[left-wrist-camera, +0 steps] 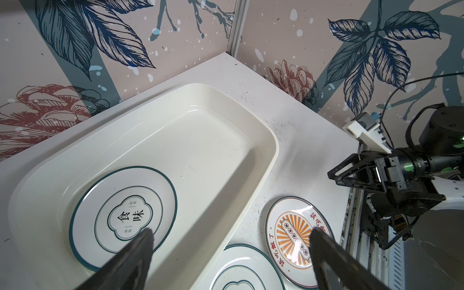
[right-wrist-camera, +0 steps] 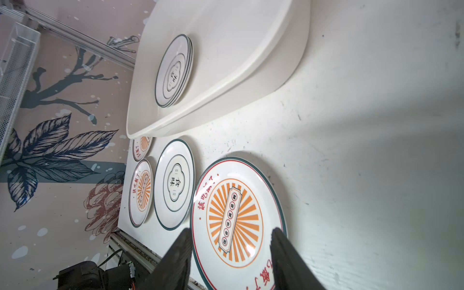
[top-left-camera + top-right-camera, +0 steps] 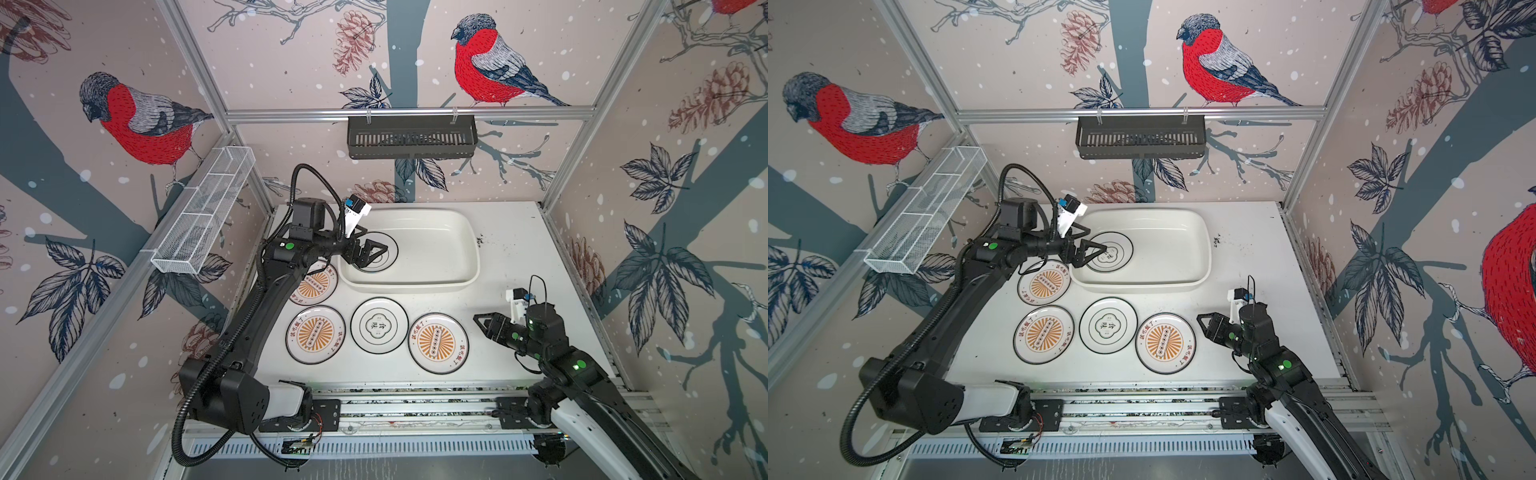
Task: Place the plates into the plastic bin on the countertop
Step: 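Move the right gripper to the orange sunburst plate nearest the robot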
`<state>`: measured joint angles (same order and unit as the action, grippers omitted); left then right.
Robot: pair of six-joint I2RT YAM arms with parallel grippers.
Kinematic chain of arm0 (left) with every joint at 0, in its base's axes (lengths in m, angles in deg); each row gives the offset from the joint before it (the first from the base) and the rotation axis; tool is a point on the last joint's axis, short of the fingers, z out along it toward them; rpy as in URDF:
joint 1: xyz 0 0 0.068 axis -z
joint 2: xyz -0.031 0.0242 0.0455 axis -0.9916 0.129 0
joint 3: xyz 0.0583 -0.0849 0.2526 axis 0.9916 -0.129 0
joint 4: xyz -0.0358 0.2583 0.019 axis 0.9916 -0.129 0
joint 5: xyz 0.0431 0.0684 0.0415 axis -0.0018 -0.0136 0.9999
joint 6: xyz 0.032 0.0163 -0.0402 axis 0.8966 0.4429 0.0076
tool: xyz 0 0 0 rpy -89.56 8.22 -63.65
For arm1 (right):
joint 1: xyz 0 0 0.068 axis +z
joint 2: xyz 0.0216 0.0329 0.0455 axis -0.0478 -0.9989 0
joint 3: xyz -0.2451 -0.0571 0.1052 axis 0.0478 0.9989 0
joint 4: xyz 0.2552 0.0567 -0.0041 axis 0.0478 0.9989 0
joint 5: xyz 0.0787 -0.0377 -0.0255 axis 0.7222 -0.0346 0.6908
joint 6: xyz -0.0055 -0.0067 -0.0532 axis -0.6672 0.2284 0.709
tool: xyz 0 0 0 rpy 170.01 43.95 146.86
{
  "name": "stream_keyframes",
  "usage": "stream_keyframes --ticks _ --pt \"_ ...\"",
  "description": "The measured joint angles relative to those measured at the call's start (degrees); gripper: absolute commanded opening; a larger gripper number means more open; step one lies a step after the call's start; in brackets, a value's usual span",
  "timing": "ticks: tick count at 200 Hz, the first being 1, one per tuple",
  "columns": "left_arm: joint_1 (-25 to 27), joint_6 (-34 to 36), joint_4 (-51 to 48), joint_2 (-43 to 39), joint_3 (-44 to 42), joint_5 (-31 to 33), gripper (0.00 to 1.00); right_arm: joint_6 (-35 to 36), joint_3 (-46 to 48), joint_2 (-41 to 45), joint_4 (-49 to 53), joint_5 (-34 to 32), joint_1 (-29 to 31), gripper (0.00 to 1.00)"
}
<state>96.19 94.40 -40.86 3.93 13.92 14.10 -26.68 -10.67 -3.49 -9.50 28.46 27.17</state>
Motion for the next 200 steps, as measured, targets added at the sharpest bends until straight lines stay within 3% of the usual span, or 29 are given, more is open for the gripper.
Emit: stream_keyframes --ticks 81,200 --pt "0.59 -0.04 -1.68 -0.42 0.44 -1.57 0.96 -2.69 10.03 3.30 0.37 3.15 0.70 0.49" --pt "0.87 -0.20 -1.86 -1.57 -1.51 -2.71 0.96 -4.20 13.38 3.19 -6.01 5.11 2.97 0.48"
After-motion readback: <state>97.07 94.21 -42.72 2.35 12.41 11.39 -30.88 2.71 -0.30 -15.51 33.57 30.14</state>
